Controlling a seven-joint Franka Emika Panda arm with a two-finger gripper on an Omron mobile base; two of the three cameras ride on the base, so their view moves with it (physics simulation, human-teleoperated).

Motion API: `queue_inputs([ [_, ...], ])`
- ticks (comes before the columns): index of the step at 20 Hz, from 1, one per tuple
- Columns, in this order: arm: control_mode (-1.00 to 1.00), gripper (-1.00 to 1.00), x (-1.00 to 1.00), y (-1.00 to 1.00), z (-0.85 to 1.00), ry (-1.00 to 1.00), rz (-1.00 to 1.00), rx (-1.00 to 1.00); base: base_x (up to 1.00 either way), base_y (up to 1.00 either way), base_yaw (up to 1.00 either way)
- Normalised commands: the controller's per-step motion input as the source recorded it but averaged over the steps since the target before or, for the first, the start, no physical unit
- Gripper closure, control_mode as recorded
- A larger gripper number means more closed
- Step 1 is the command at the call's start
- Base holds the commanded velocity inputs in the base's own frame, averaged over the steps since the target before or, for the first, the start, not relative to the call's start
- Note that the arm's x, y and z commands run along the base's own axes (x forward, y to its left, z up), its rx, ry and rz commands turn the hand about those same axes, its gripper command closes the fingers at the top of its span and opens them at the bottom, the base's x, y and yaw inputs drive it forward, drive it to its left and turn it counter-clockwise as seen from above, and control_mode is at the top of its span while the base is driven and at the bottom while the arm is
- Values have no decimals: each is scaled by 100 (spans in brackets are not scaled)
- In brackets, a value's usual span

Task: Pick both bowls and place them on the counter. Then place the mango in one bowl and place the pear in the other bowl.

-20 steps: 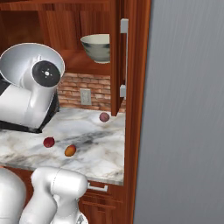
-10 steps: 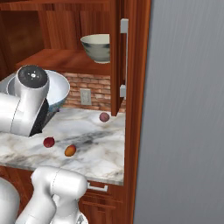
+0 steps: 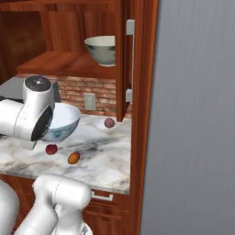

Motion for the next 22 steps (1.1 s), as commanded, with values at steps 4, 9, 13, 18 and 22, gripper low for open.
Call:
queue_inputs([
  [4, -100, 100, 64, -1, -49, 18, 0, -4, 0, 0, 0],
  [9, -100, 100, 66, 9, -39, 11, 0, -7, 0, 0, 0],
  [13, -100, 100, 67, 3, -31, 1, 0, -6, 0, 0, 0],
  [18, -100, 100, 68, 0, -33, 0, 0, -1, 0, 0, 0],
  [22, -100, 100, 47, 12, -45, 0, 3, 0, 0, 0, 0],
])
